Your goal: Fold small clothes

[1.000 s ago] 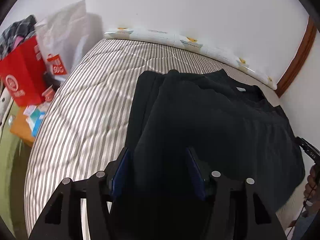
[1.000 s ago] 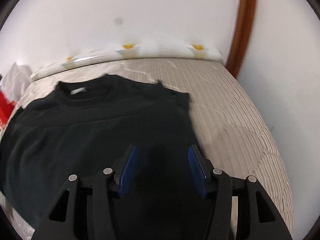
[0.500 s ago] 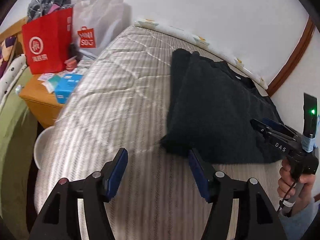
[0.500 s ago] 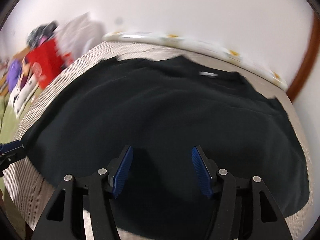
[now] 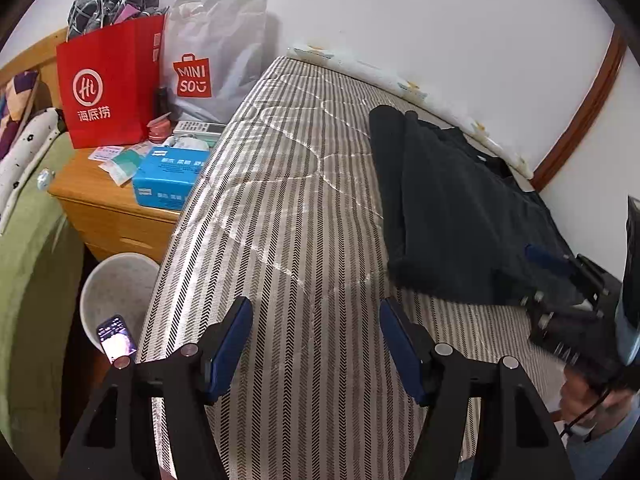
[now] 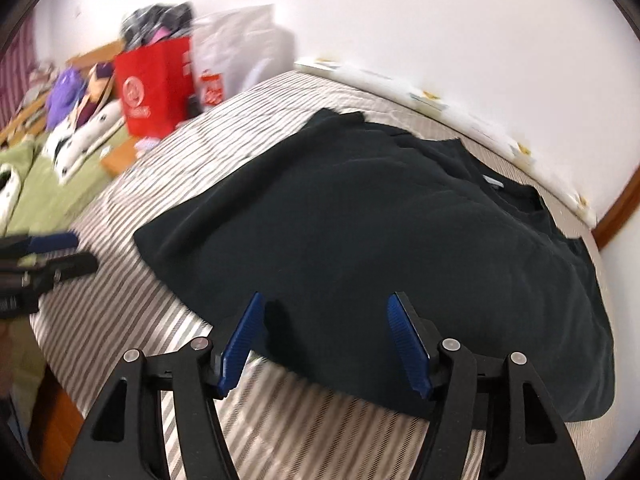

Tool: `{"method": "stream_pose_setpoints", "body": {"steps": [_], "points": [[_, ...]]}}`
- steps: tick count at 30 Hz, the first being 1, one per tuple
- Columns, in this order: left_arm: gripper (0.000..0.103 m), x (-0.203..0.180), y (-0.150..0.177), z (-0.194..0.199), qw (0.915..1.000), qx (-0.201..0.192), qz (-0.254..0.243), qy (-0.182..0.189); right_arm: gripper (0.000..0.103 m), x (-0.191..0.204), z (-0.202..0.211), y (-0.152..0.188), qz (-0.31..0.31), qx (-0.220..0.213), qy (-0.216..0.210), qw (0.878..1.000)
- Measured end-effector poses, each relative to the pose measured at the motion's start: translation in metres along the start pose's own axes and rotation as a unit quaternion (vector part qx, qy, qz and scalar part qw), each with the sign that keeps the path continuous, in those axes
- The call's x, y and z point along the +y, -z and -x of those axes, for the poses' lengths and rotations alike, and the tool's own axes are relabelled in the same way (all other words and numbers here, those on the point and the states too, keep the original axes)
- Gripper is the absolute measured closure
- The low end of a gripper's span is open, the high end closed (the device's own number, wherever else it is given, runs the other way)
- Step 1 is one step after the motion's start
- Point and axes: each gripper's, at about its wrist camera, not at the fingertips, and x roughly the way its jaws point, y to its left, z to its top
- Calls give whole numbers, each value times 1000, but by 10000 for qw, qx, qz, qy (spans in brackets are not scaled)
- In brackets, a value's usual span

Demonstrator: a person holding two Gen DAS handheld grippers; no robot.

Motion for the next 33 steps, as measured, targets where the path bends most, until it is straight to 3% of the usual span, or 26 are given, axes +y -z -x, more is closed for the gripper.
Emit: {"method": "stream_pose_setpoints", "body": {"steps": [7, 11, 14, 16, 18, 19, 23, 27, 33], "points": [[39, 14, 5, 0, 9997, 84, 184, 166, 38, 54, -1, 2, 971, -219, -3, 9950], [39, 19, 9, 2, 9997, 82, 192, 152, 38, 67, -16, -3, 1053, -227, -207, 9940], [39, 18, 8, 2, 9997, 81, 198, 109, 38, 78, -29, -5, 1215, -290, -35, 9922], [38, 16, 8, 0, 9997, 84, 204, 90, 49, 78, -32, -7, 1172, -418, 4, 9922], [38, 13, 6, -2, 9998, 83, 160, 104, 79, 74, -33, -9, 1099, -503, 224, 9924], [38, 8, 5, -3, 9998, 90, 115, 121, 81, 70, -31, -10, 1015, -549, 125, 9932], [38, -21, -1, -10, 9997, 106, -122, 159, 90, 28, 3, -19, 189, -929, -467, 9944], [38, -61, -8, -20, 9988, 37, -371, 325, 93, -26, 40, -27, -461, -1422, -533, 9873], [38, -124, -15, -33, 9953, -7, -728, 641, 95, -136, 67, -10, -1618, -1659, -521, 9714]]}}
